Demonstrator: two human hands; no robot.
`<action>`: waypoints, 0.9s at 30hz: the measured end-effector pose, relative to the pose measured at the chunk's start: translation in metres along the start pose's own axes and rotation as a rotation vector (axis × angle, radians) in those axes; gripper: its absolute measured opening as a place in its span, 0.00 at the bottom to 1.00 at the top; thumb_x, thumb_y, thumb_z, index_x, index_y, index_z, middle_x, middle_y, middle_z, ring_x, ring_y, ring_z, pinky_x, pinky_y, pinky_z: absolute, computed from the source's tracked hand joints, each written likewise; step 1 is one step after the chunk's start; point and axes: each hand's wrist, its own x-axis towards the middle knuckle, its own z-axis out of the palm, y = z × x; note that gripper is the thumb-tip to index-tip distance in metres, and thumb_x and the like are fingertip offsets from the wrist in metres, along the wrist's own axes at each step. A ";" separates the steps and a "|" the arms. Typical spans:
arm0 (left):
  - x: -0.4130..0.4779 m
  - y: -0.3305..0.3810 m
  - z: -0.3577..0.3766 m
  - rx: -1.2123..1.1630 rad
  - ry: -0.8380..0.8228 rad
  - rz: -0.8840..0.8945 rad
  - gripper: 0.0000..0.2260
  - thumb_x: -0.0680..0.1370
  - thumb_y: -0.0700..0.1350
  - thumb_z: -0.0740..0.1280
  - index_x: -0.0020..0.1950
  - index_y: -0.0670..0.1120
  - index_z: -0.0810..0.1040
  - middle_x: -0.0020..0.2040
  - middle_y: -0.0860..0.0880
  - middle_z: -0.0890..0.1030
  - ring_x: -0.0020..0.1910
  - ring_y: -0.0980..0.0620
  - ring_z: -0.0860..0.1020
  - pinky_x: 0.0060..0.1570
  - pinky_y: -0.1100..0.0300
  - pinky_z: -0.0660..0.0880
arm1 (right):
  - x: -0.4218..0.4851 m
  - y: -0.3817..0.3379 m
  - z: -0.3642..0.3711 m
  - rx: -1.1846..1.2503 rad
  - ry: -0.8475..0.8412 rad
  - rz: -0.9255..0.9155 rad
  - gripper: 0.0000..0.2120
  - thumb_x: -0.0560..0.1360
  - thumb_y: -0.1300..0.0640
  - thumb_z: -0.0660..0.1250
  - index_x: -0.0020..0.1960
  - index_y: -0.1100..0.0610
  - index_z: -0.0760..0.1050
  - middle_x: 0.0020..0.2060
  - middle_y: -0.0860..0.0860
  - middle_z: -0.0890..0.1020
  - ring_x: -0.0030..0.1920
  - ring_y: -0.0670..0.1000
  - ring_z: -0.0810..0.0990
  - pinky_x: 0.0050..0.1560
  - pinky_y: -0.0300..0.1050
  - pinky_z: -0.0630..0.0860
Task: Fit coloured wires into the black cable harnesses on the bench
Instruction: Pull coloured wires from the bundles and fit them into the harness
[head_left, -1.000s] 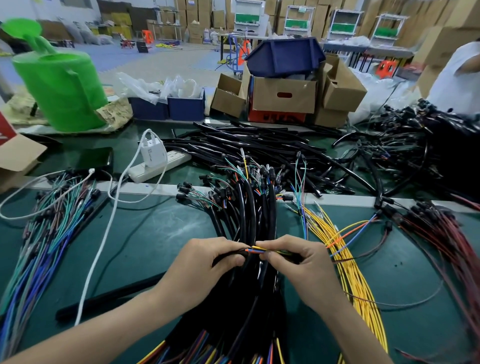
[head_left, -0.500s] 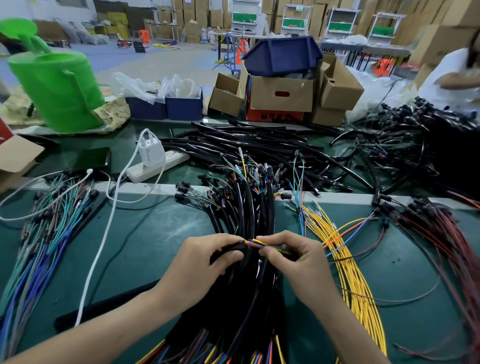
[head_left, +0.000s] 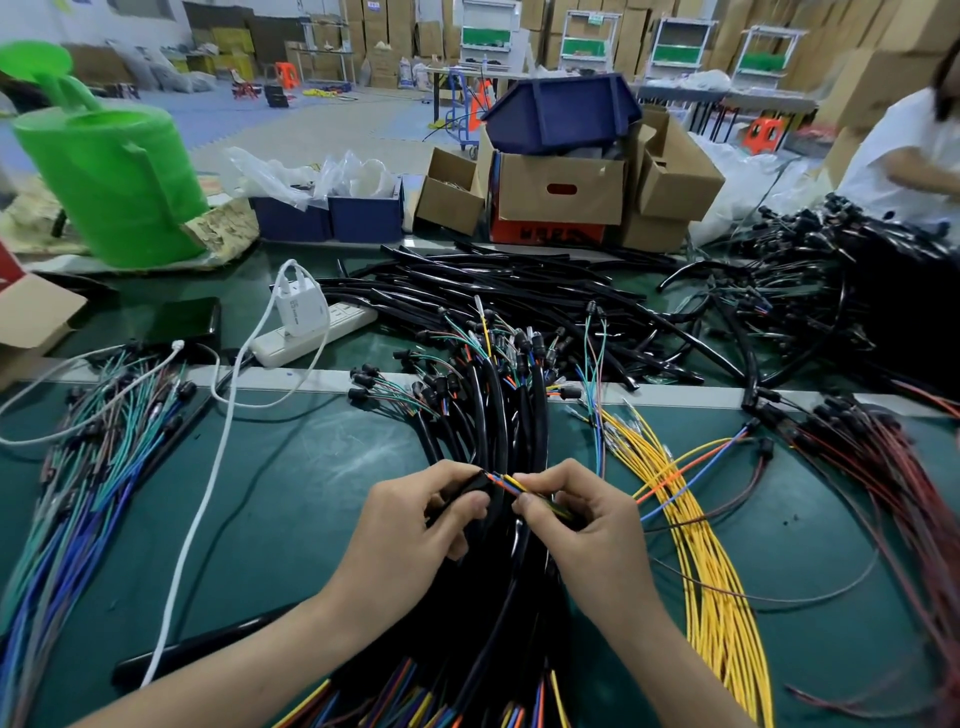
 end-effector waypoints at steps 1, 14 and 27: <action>0.000 0.000 0.000 -0.002 0.005 0.000 0.09 0.76 0.39 0.69 0.47 0.55 0.80 0.34 0.51 0.81 0.26 0.55 0.78 0.32 0.64 0.75 | 0.000 0.000 0.000 -0.003 -0.002 -0.004 0.10 0.71 0.66 0.71 0.40 0.51 0.81 0.31 0.48 0.82 0.30 0.43 0.74 0.32 0.37 0.70; -0.001 0.002 -0.004 0.019 -0.027 0.044 0.15 0.75 0.37 0.70 0.49 0.58 0.80 0.35 0.60 0.81 0.27 0.59 0.76 0.32 0.71 0.72 | 0.006 -0.003 -0.008 0.124 -0.147 0.051 0.08 0.71 0.65 0.73 0.38 0.54 0.80 0.31 0.54 0.82 0.28 0.47 0.74 0.31 0.39 0.72; -0.001 0.011 -0.001 -0.042 -0.077 0.067 0.12 0.75 0.37 0.69 0.49 0.55 0.81 0.34 0.60 0.80 0.28 0.60 0.76 0.33 0.72 0.71 | 0.006 -0.009 -0.008 0.281 -0.118 0.068 0.08 0.71 0.69 0.69 0.43 0.57 0.83 0.35 0.56 0.85 0.29 0.44 0.74 0.30 0.35 0.69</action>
